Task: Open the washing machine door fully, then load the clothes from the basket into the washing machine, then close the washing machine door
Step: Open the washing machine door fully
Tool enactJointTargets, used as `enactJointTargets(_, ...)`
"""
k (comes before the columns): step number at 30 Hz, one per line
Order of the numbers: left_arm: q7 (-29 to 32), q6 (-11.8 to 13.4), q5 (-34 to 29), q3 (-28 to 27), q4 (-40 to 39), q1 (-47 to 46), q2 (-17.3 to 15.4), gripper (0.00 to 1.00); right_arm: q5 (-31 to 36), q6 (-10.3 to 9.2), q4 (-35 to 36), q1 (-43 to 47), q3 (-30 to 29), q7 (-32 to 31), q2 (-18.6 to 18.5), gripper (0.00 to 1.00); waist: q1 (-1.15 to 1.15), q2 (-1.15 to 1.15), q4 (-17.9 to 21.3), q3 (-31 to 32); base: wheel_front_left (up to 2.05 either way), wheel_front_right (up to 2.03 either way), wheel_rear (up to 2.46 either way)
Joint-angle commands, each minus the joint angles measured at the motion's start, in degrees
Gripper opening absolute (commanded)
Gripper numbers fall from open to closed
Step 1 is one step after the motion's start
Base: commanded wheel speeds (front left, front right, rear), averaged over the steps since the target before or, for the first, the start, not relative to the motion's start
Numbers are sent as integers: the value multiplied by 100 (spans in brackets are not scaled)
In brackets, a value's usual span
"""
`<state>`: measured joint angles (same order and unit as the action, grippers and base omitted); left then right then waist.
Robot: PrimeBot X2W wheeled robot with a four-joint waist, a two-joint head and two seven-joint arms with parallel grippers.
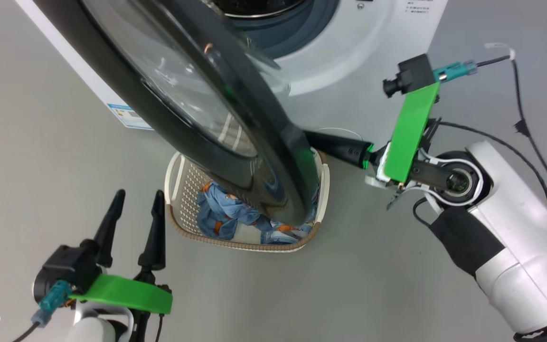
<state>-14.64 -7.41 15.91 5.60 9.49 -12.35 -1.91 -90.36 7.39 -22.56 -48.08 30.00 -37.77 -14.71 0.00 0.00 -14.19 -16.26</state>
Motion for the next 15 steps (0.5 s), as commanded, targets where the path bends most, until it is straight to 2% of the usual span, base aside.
enactJointTargets(1,-36,-8,-31,-198,-103,75,-129,100,-27,10,243,179,109,-67,178,0,0,0,-29,45,0,0,0)
enactJointTargets(15,-36,-8,-61,-220,-95,227,-118,100,-52,10,674,575,340,-299,345,0,0,0,-156,236,0,0,0)
